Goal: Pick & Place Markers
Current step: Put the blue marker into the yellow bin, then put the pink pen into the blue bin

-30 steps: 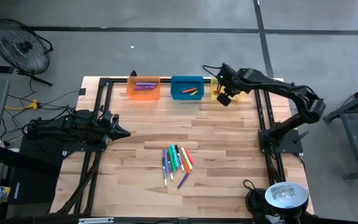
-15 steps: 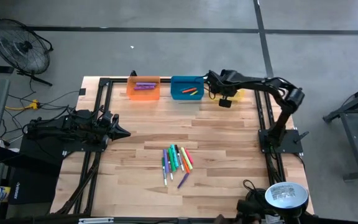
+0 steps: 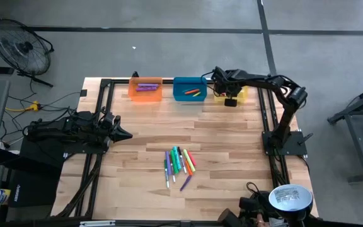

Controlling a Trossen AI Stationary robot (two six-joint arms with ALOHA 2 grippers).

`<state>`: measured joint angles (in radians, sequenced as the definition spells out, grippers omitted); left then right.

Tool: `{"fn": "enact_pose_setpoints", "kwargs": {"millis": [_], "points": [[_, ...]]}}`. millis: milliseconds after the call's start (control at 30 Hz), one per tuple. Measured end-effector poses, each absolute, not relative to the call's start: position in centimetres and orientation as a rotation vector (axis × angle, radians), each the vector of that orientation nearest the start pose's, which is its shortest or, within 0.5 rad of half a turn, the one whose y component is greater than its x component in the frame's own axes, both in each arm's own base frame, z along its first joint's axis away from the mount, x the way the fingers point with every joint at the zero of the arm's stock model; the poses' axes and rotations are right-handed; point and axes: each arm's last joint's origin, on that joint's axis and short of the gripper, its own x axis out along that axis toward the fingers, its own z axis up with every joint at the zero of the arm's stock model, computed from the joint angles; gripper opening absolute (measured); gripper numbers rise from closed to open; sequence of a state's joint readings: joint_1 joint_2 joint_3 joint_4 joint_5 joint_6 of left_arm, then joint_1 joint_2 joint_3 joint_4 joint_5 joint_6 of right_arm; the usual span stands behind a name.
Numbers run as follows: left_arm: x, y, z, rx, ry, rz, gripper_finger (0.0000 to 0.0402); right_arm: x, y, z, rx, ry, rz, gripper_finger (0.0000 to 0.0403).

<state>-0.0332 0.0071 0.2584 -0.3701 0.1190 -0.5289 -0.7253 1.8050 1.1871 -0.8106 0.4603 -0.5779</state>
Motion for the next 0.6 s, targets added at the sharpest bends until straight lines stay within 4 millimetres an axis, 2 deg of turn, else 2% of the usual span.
{"fn": "enact_pose_setpoints", "kwargs": {"millis": [133,367,600], "points": [[7.4,-0.6,21.3,-0.532,0.156,-0.117,0.0001,23.8,-22.8,17.4,-0.19,1.688,-0.517,0.009],[7.4,-0.6,21.3,-0.532,0.156,-0.117,0.0001,23.6,-23.0,17.7,-0.16,1.692,-0.692,0.0131],[7.4,-0.6,21.3,-0.532,0.156,-0.117,0.0001,24.5,-23.1,19.9,-0.017,1.602,-0.87,0.0154]]}}
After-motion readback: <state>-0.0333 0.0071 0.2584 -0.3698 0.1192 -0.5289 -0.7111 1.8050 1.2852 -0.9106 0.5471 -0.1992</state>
